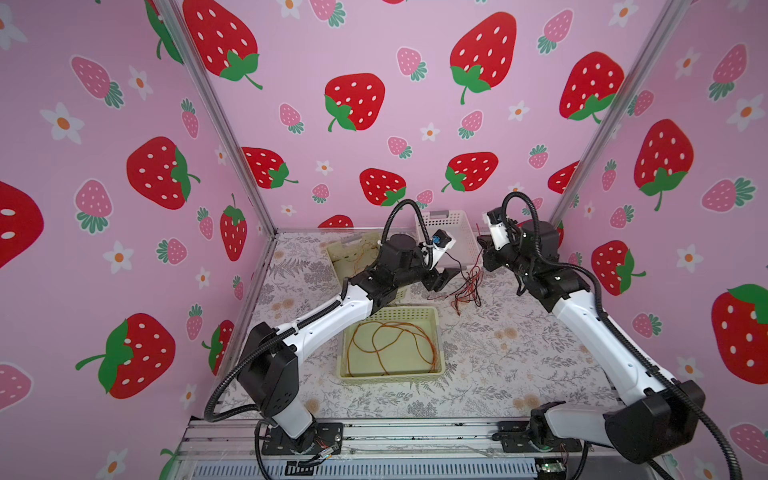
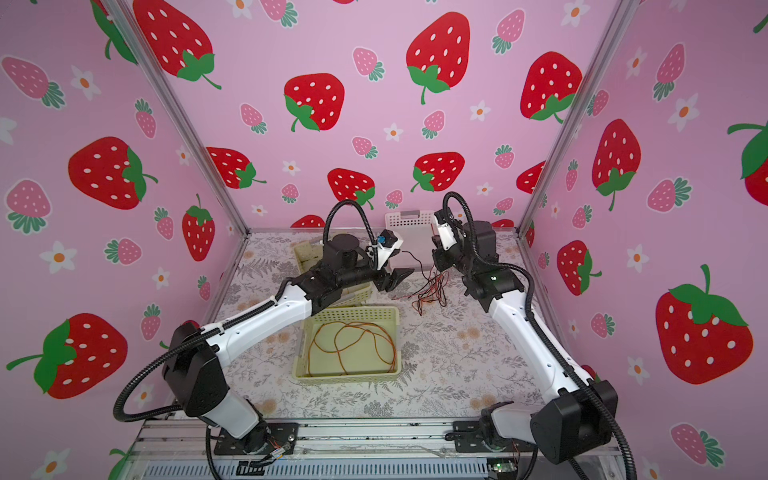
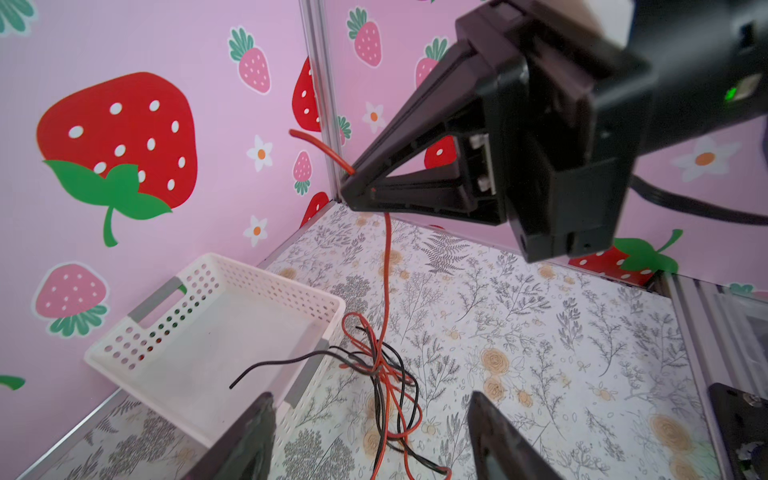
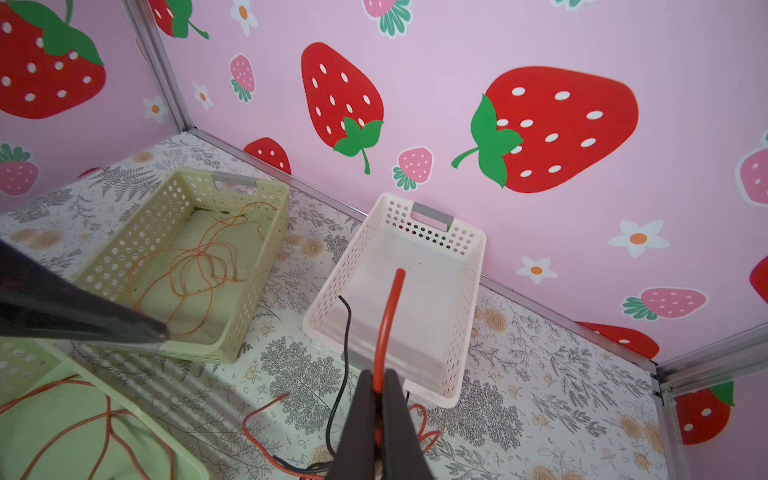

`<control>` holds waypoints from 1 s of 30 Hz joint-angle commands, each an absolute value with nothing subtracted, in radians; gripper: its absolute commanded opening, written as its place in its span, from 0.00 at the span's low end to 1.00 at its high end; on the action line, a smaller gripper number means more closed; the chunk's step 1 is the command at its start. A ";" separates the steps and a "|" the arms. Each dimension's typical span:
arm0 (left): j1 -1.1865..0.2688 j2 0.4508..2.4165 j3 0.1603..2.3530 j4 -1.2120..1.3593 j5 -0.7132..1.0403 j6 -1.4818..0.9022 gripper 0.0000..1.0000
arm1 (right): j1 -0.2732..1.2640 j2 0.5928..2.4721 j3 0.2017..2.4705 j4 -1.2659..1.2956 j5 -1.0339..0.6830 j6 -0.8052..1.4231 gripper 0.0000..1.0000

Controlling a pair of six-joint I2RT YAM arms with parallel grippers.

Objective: Untangle the cables

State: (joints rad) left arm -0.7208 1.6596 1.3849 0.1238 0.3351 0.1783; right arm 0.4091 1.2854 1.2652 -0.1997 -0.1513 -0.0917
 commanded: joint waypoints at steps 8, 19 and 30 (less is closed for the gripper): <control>-0.767 1.867 1.613 0.204 0.488 0.144 0.72 | 0.403 1.211 1.351 -0.229 -0.295 -0.075 0.00; -0.799 2.044 1.827 0.179 0.502 0.090 0.24 | 0.402 1.144 1.317 -0.209 -0.294 -0.083 0.00; -0.801 2.004 1.866 0.153 0.483 0.115 0.00 | 0.302 1.035 1.133 -0.075 -0.210 0.011 0.55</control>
State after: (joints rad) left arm -0.7963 2.0361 1.8076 0.1520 0.4976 0.1055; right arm 0.3275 1.0649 1.1843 -0.1226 -0.1844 -0.0330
